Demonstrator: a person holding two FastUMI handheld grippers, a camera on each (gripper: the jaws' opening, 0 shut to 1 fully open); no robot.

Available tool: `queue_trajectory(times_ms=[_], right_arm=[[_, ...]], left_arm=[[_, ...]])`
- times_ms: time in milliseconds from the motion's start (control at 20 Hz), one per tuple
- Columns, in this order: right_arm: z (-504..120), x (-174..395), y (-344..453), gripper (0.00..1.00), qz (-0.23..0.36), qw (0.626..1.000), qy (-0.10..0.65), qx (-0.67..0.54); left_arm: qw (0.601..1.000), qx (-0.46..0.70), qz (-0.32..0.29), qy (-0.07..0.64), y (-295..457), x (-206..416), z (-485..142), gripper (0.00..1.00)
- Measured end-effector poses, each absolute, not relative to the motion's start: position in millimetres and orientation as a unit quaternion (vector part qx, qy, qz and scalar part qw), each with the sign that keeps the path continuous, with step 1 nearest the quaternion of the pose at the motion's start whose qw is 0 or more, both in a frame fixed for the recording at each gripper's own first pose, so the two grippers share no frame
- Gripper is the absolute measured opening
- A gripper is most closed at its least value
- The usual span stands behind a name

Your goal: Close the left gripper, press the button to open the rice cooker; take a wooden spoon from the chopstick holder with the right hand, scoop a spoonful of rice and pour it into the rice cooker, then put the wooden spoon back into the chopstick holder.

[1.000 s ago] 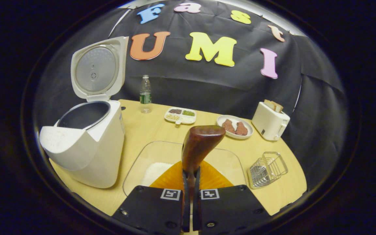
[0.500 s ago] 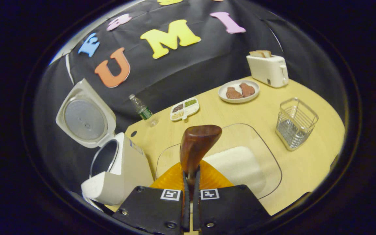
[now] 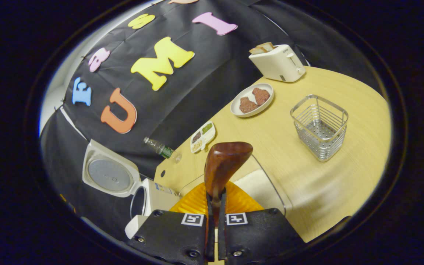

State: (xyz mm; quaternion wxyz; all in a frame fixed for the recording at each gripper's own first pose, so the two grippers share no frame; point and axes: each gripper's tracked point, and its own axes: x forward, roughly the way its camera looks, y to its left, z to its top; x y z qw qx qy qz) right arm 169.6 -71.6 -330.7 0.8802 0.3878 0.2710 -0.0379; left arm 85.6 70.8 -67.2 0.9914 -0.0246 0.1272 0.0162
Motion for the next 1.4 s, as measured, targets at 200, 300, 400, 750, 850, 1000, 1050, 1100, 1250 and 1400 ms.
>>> queue_trajectory(times_ms=[200, 300, 400, 750, 850, 1000, 1050, 1100, 1250, 1400], right_arm=[[-291.3, 166.4, -106.0, 0.08, -0.039, 0.877, 0.240, 0.415], [-267.0, 167.4, -110.0, 0.08, -0.031, 0.877, 0.226, 0.423], [-241.2, 171.7, -104.9, 0.08, -0.018, 0.875, 0.215, 0.434], [-172.3, 212.8, -10.2, 0.08, 0.075, 0.871, 0.209, 0.438], [-167.8, 229.5, 34.2, 0.08, 0.107, 0.869, 0.219, 0.431], [-175.9, 252.1, 96.7, 0.09, 0.141, 0.871, 0.240, 0.405], [-182.8, 257.9, 115.8, 0.08, 0.148, 0.874, 0.249, 0.391], [-190.3, 263.9, 132.3, 0.08, 0.154, 0.878, 0.255, 0.374], [-217.1, 278.1, 170.9, 0.09, 0.152, 0.894, 0.276, 0.320], [-235.4, 288.4, 194.0, 0.08, 0.149, 0.901, 0.292, 0.282]], left_arm=[[0.993, -0.027, 0.013, 0.116, 58.0, 84.6, -63.3, 0.94], [0.994, -0.024, 0.014, 0.106, 58.1, 82.1, -59.3, 0.94], [0.995, -0.020, 0.023, 0.095, 66.2, 78.8, -58.1, 0.94], [0.995, -0.024, 0.062, 0.075, 109.2, 57.7, -55.4, 0.94], [0.995, -0.014, 0.059, 0.081, 118.5, 51.5, -60.9, 0.94], [0.994, -0.004, 0.063, 0.087, 137.6, 42.2, -64.3, 0.94], [0.994, -0.004, 0.067, 0.088, 143.2, 38.7, -63.5, 0.94], [0.993, -0.001, 0.070, 0.089, 149.9, 34.9, -64.9, 0.94], [0.992, -0.009, 0.082, 0.098, 169.0, 24.9, -71.5, 0.94], [0.991, -0.010, 0.093, 0.096, 183.7, 18.0, -72.0, 0.94]])
